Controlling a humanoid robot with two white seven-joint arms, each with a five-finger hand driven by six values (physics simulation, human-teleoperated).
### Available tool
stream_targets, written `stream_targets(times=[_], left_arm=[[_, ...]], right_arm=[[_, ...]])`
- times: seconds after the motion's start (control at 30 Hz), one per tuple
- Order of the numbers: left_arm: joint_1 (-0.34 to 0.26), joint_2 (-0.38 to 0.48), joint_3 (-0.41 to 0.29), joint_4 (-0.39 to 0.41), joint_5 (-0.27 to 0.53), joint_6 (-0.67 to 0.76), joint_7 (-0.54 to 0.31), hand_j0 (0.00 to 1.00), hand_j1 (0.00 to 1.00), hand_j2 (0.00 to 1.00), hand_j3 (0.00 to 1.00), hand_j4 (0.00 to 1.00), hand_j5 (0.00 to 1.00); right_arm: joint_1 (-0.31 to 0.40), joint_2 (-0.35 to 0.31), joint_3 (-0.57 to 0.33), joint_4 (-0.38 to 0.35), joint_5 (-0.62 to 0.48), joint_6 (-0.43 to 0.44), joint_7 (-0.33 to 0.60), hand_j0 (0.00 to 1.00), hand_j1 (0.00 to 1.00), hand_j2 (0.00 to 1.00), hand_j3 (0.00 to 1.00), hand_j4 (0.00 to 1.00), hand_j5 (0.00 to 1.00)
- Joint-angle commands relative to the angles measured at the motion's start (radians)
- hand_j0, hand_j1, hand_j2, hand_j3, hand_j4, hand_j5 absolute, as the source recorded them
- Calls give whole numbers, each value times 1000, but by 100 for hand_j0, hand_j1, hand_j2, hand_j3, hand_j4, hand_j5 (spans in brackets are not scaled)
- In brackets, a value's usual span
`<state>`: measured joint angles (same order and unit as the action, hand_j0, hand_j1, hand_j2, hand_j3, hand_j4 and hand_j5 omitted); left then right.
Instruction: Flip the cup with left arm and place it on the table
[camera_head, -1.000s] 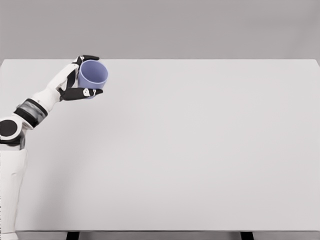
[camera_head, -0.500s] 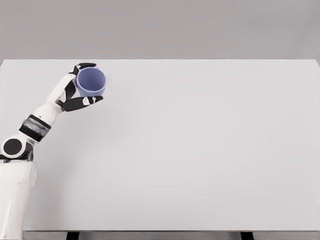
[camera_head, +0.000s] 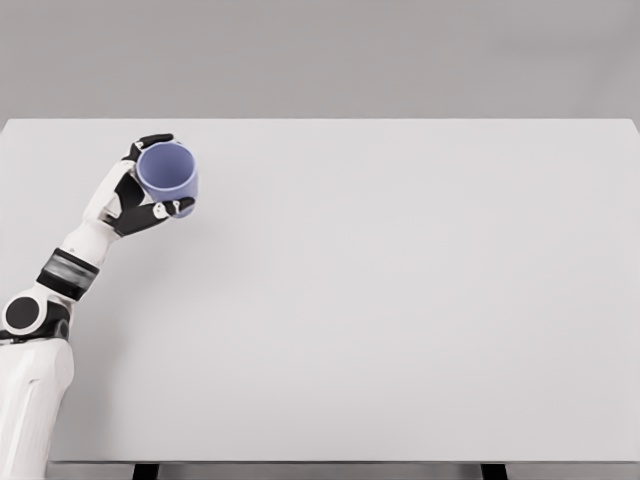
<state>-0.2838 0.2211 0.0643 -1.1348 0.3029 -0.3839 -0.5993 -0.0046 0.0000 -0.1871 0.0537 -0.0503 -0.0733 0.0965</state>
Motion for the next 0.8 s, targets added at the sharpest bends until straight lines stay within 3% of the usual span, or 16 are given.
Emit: stream_targets(times=[0.0, 0.3, 0.77], left_arm=[[0, 1, 0, 35, 53, 5, 1, 53, 53, 53, 53, 53, 53], [-2, 0, 0, 89, 85, 26, 0, 53, 53, 53, 53, 53, 53], [5, -2, -4, 90, 76, 26, 0, 56, 56, 56, 56, 56, 56]], right_arm=[[0, 0, 0, 0, 1, 0, 0, 100, 100, 100, 100, 100, 100], [0, 0, 0, 0, 0, 0, 0, 100, 100, 100, 100, 100, 100], [0, 0, 0, 0, 0, 0, 0, 100, 100, 100, 100, 100, 100]])
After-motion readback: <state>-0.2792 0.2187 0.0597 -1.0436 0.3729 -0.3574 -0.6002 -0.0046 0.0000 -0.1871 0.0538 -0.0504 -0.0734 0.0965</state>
